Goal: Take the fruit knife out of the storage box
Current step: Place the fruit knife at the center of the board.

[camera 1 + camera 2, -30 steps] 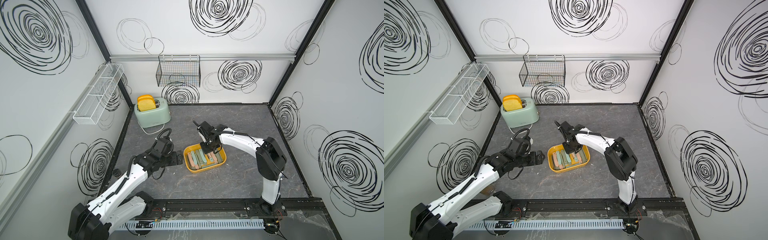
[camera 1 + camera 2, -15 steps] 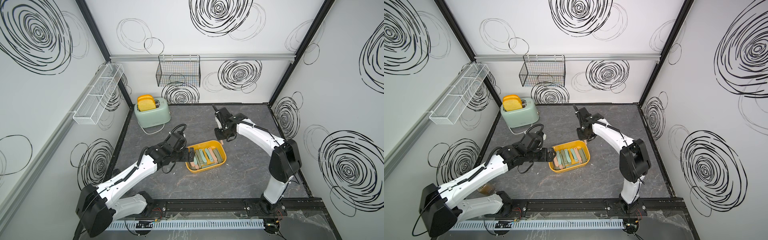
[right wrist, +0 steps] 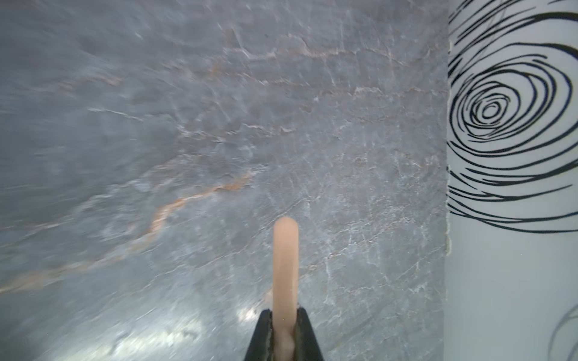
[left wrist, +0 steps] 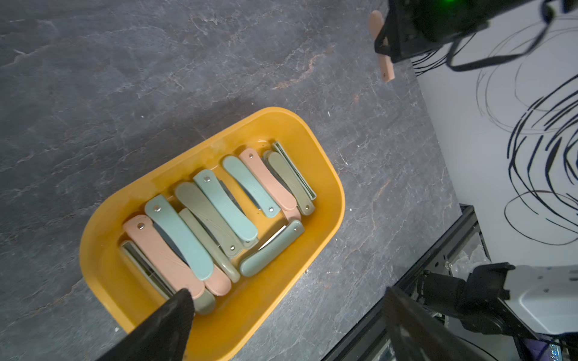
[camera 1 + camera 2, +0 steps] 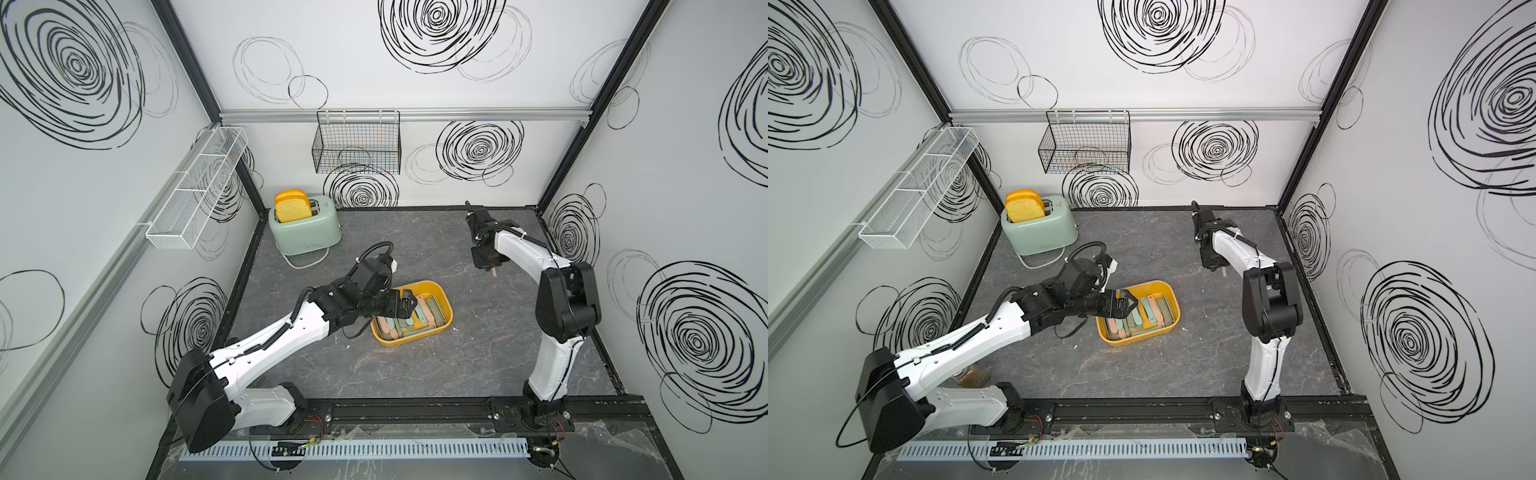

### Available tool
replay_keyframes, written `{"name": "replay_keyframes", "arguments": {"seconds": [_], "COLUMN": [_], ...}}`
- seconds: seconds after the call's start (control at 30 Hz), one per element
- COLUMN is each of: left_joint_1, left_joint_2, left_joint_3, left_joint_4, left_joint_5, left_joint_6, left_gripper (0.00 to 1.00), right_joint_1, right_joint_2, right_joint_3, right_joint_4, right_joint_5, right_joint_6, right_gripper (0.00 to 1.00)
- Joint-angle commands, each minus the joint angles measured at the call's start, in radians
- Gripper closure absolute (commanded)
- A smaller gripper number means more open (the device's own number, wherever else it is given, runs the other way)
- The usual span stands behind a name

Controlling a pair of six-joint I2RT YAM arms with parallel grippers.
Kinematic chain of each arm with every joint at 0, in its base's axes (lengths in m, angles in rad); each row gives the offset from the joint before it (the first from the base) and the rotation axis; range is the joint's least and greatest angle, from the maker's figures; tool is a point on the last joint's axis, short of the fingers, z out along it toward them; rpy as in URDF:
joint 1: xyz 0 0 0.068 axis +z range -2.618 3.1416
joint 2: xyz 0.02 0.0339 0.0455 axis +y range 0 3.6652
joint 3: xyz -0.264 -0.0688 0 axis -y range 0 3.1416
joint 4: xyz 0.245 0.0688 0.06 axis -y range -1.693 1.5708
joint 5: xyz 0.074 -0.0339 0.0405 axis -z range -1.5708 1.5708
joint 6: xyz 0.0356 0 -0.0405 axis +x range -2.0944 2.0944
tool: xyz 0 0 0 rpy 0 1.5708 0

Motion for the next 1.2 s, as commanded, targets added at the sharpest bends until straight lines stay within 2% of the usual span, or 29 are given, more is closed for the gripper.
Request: {"name": "replay_keyframes", "arguments": {"seconds": [0.0, 0.27, 0.33, 0.43, 0.53, 0.7, 0.9, 1.17], "left_joint_1": [-0.023, -0.037, -0.038, -0.037, -0.034, -0.019, 0.004, 0.061], "left_joint_2": [0.014, -0.009, -0.019, -0.033, -0.042, -0.045, -0.068, -0.180], "left_joint_3": [0.045, 0.055, 0.050, 0.037, 0.026, 0.038, 0.023, -0.078], "left_joint_4": [0.038, -0.006, -0.017, -0.023, -0.022, -0.039, -0.097, -0.135], "left_joint_5": [0.022, 0.025, 0.019, 0.016, 0.015, 0.004, -0.018, -0.037], "left_joint_6": [0.011, 0.040, 0.049, 0.054, 0.049, 0.051, 0.052, 0.019], "left_gripper": [0.02, 0.02, 0.02, 0.02, 0.02, 0.02, 0.02, 0.02], "right_joint_1": [0.002, -0.020, -0.026, -0.026, -0.018, 0.019, 0.125, 0.200], "right_joint_2": [0.112, 0.290, 0.306, 0.301, 0.279, 0.223, 0.125, -0.040], "right_joint_3": [0.056, 0.188, 0.205, 0.216, 0.210, 0.238, 0.273, 0.227], "right_joint_4": [0.006, 0.005, 0.006, 0.006, 0.004, -0.030, -0.111, -0.136], "right_joint_5": [0.186, 0.209, 0.199, 0.170, 0.165, 0.130, 0.064, -0.226], "right_joint_6": [-0.014, -0.017, -0.025, -0.028, -0.028, -0.019, 0.012, 0.061], "right_gripper": [0.95, 0.92, 0.85, 0.66, 0.57, 0.57, 0.54, 0.50]}}
